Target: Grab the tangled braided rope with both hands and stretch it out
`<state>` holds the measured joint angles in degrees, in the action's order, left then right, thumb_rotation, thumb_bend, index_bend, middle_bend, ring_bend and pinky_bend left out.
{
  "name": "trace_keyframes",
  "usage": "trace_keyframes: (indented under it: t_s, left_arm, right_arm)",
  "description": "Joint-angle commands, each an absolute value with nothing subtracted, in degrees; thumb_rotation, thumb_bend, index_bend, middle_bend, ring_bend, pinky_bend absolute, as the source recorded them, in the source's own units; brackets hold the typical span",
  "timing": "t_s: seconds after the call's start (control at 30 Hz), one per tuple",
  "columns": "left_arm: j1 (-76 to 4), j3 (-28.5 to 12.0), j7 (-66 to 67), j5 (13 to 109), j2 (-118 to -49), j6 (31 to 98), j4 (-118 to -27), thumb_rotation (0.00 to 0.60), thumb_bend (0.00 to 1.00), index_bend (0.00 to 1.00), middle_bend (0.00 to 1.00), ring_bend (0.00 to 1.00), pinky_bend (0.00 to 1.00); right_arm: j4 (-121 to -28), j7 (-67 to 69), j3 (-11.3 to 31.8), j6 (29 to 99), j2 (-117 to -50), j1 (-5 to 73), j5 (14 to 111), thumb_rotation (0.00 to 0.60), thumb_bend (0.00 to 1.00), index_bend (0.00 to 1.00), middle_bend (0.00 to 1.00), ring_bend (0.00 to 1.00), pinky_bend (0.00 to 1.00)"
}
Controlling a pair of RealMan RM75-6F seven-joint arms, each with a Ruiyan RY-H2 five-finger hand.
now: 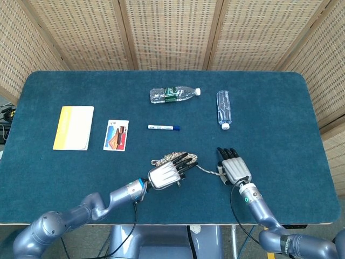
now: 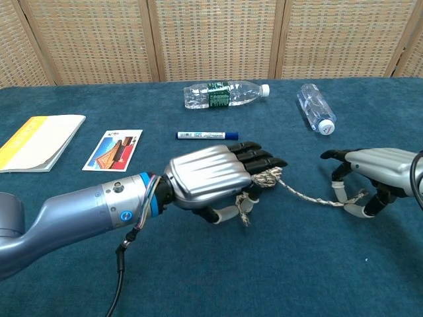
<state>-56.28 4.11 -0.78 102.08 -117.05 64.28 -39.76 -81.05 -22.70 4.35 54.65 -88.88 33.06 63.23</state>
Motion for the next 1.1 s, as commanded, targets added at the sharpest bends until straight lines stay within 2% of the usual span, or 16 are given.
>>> trace_keyframes:
  t_s: [0.03,0.27,0.57,0.83,1.1]
  left_arm:
    - [-55.04,4.69,-1.43,102.40,-114.67,66.57,-41.12,0.600,0.62,0.82,0.00,0.00,0.00]
    - [-51.14,5.90,-3.02,102.53,-107.57,72.64,-43.99,0.600,0.63,0.88,0.00,0.00,0.00]
    - [-45.46,6.57,-6.53,101.23,-99.09,78.83,-43.49,0.600,0.64,0.89,0.00,0.00,0.00]
    - [-39.73,6.61,-12.56,98.49,-95.67,81.64,-38.72,0.600,0.64,0.89,0.00,0.00,0.00]
    - [-36.95,6.54,-17.52,97.91,-96.06,83.49,-33.75,0.600,0.64,0.89,0.00,0.00,0.00]
  right_arm:
    - [-81.34,-22.95,4.41,55.09,-88.57,32.93,63.30,0.600,0.41,0.63,0.00,0.00,0.00]
    - [-81.61,-24.69,5.09,57.34,-87.04,32.51,63.09,0.600,0.41,0.63,0.00,0.00,0.00]
    - [-81.16,-29.02,6.00,60.40,-84.50,31.77,61.37,0.600,0.41,0.63,0.00,0.00,0.00]
    - [-80.09,-31.36,6.13,62.75,-81.69,30.07,59.26,0.600,0.41,0.63,0.00,0.00,0.00]
    - [-80.38,-30.85,6.09,63.51,-79.91,28.91,59.10,0.600,0.41,0.63,0.00,0.00,0.00]
